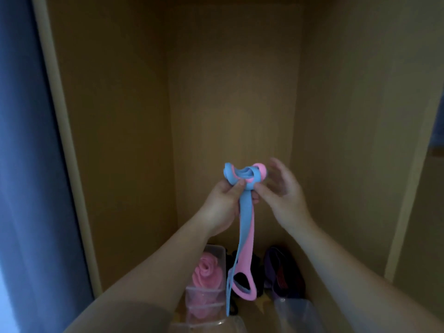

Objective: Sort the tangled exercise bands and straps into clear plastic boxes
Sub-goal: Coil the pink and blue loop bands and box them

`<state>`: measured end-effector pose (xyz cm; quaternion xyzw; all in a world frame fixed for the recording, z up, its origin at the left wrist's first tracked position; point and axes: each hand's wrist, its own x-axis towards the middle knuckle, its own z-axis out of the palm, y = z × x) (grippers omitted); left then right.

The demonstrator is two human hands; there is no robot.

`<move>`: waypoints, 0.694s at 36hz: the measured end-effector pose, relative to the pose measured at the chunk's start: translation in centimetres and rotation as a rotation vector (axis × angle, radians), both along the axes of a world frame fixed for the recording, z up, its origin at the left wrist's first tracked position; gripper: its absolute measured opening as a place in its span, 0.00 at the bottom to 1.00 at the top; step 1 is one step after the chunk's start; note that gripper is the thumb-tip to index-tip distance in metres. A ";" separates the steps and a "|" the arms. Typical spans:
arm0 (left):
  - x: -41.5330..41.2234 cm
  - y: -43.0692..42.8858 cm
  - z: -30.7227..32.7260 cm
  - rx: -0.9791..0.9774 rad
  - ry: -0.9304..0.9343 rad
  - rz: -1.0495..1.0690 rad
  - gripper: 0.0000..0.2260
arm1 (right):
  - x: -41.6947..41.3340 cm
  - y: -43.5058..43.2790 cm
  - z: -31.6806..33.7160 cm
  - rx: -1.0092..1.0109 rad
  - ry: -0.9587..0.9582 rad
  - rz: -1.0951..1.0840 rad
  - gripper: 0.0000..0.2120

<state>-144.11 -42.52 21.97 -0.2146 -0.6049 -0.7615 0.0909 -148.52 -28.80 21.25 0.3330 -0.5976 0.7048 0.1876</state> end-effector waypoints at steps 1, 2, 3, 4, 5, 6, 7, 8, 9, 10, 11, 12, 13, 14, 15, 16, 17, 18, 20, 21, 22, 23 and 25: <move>0.1 0.0 -0.1 0.007 0.003 -0.012 0.11 | 0.4 -0.4 -0.4 -0.051 -0.183 0.151 0.23; 0.1 0.1 -0.1 0.009 0.000 -0.017 0.11 | 0.8 -0.7 -0.7 -0.050 -0.325 0.314 0.23; 0.1 0.1 -0.2 0.004 -0.012 -0.008 0.11 | 1.3 -1.0 -0.9 -0.005 -0.424 0.454 0.24; 0.1 0.2 -0.3 -0.019 -0.028 0.028 0.11 | 1.7 -1.3 -1.2 0.032 -0.494 0.561 0.25; 0.0 0.2 -0.4 -0.042 -0.044 0.081 0.12 | 2.1 -1.6 -1.4 0.056 -0.536 0.633 0.26; -0.3 0.1 -0.6 -0.060 -0.043 0.142 0.12 | 2.3 -1.7 -1.5 0.061 -0.566 0.642 0.27; -0.5 0.0 -0.8 -0.069 -0.021 0.201 0.12 | 2.4 -1.8 -1.5 0.064 -0.591 0.613 0.27; -0.6 -0.3 -1.0 -0.091 0.015 0.264 0.10 | 2.4 -1.8 -1.4 0.061 -0.622 0.565 0.26; -0.8 -0.6 -1.3 -0.128 0.057 0.322 0.10 | 2.4 -1.7 -1.3 0.070 -0.648 0.521 0.27; -1.0 -1.1 -1.6 -0.183 0.111 0.370 0.09 | 2.4 -1.6 -1.1 0.098 -0.674 0.475 0.28; -1.1 -1.5 -2.0 -0.264 0.175 0.407 0.10 | 2.3 -1.3 -0.9 0.138 -0.697 0.433 0.31; -1.2 -2.0 -2.4 -0.373 0.250 0.435 0.11 | 2.2 -1.1 -0.5 0.176 -0.714 0.397 0.33; -1.2 -2.3 -2.9 -0.499 0.325 0.464 0.14 | 2.1 -1.0 -0.3 0.206 -0.720 0.374 0.34; -1.2 -2.6 -3.3 -0.619 0.402 0.501 0.17 | 2.1 -0.9 -0.1 0.228 -0.717 0.357 0.35; -1.2 -2.8 -3.5 -0.712 0.490 0.537 0.20 | 2.1 -1.0 0.0 0.242 -0.717 0.342 0.35; -1.3 -2.9 -3.7 -0.776 0.581 0.550 0.22 | 2.1 -1.1 0.0 0.248 -0.718 0.323 0.33; -1.4 -2.9 -3.7 -0.817 0.655 0.535 0.22 | 2.1 -1.1 0.0 0.254 -0.720 0.304 0.31; -1.3 -2.9 -3.6 -0.837 0.696 0.496 0.21 | 2.1 -1.1 -0.1 0.268 -0.723 0.280 0.27; -1.1 -2.9 -3.5 -0.841 0.710 0.428 0.17 | 2.0 -1.2 -0.5 0.290 -0.736 0.237 0.22; -1.1 -2.9 -3.6 -0.823 0.692 0.418 0.16 | 2.0 -1.2 -0.7 0.280 -0.741 0.226 0.21; -1.0 -2.9 -3.8 -0.794 0.657 0.420 0.17 | 1.9 -1.1 -0.9 0.259 -0.741 0.225 0.20; -1.0 -2.9 -4.0 -0.754 0.603 0.421 0.18 | 1.9 -1.1 -1.0 0.238 -0.736 0.231 0.19; -0.8 -2.7 -4.5 -0.672 0.474 0.385 0.21 | 1.9 -1.1 -1.4 0.215 -0.713 0.258 0.18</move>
